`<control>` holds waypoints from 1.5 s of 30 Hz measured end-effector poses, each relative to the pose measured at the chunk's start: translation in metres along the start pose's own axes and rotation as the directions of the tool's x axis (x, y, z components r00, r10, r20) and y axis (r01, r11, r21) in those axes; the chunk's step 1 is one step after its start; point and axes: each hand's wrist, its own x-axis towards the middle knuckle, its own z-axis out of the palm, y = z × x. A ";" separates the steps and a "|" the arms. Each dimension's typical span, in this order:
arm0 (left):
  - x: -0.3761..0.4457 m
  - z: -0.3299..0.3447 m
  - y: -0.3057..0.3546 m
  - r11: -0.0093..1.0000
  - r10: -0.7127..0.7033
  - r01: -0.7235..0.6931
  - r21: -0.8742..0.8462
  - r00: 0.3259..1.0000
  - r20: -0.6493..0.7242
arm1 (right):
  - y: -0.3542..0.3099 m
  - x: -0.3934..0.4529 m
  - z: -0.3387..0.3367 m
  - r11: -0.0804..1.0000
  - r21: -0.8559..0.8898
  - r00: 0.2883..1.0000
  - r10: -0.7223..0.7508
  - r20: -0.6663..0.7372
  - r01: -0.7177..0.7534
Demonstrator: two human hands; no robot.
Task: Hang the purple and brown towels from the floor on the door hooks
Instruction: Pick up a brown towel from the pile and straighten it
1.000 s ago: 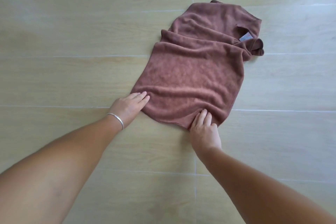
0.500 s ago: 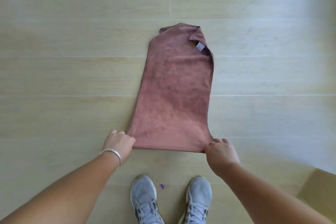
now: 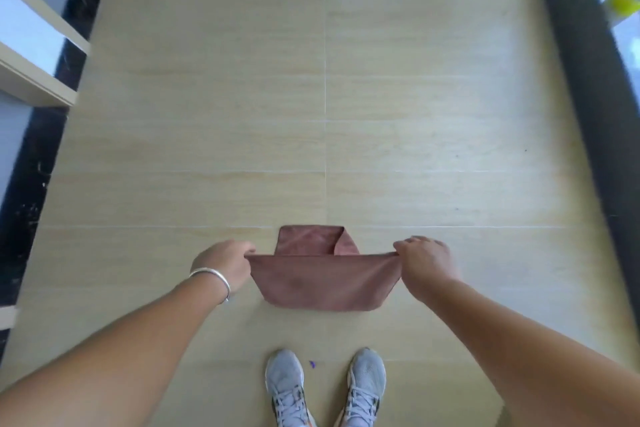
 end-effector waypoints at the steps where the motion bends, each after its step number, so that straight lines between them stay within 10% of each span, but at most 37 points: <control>1: 0.005 -0.029 0.005 1.000 -0.003 0.003 -0.011 0.999 -0.043 | 0.001 0.010 -0.028 1.000 0.008 0.999 0.024 -0.049 -0.023; 9: -0.004 -0.226 0.032 1.000 0.024 -0.028 -0.003 0.899 -0.437 | 0.006 0.034 -0.221 0.994 0.085 0.916 0.096 -0.389 -0.068; 16: -0.038 -0.268 0.031 0.990 0.118 -0.140 0.003 0.820 -0.560 | 0.016 0.015 -0.253 0.998 0.061 0.811 0.025 -0.584 0.014; 27: -0.055 -0.102 -0.019 0.957 0.261 -0.288 -0.045 0.917 -0.301 | 0.010 -0.044 -0.083 0.980 0.056 0.872 -0.146 -0.468 0.193; 36: -0.056 0.057 -0.049 0.975 0.200 -0.194 -0.108 0.979 0.048 | 0.001 -0.069 0.063 0.983 0.140 0.977 -0.090 -0.194 0.118; 45: -0.008 0.143 -0.058 0.968 0.030 0.000 -0.249 0.993 0.116 | -0.003 -0.035 0.156 0.992 0.127 0.998 -0.001 0.059 -0.007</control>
